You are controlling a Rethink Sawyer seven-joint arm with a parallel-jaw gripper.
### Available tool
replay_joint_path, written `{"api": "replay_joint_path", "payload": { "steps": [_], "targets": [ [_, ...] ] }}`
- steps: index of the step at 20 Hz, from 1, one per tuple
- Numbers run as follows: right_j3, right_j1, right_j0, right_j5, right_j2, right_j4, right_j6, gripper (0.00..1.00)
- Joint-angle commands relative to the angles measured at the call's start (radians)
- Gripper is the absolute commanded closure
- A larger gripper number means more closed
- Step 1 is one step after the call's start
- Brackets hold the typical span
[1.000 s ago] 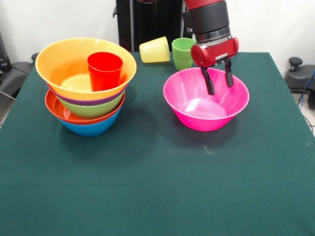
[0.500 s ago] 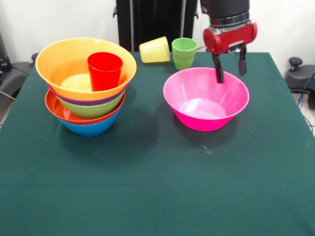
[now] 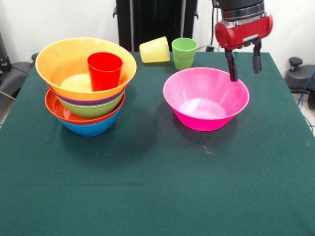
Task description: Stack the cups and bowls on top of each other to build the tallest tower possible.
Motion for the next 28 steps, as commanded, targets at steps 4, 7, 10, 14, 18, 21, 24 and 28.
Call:
{"api": "replay_joint_path", "payload": {
  "steps": [4,7,10,14,18,21,24,28],
  "targets": [
    [-0.076,0.169,0.232,-0.057,-0.255,-0.135,0.166,0.0],
    [-0.131,0.234,0.303,-0.023,-0.34,-0.127,0.187,0.0],
    [-0.132,0.263,0.301,-0.045,-0.359,-0.108,0.16,0.0],
    [-0.108,0.249,0.28,-0.063,-0.351,-0.087,0.118,0.0],
    [-0.102,0.241,0.268,-0.043,-0.339,-0.066,0.099,0.0],
    [-0.107,0.247,0.27,-0.046,-0.342,-0.068,0.093,0.0],
    [-0.103,0.246,0.278,-0.123,-0.357,-0.096,0.099,0.0],
    [-0.123,0.311,0.346,-0.365,-0.474,-0.17,0.128,0.0]
  ]
}}
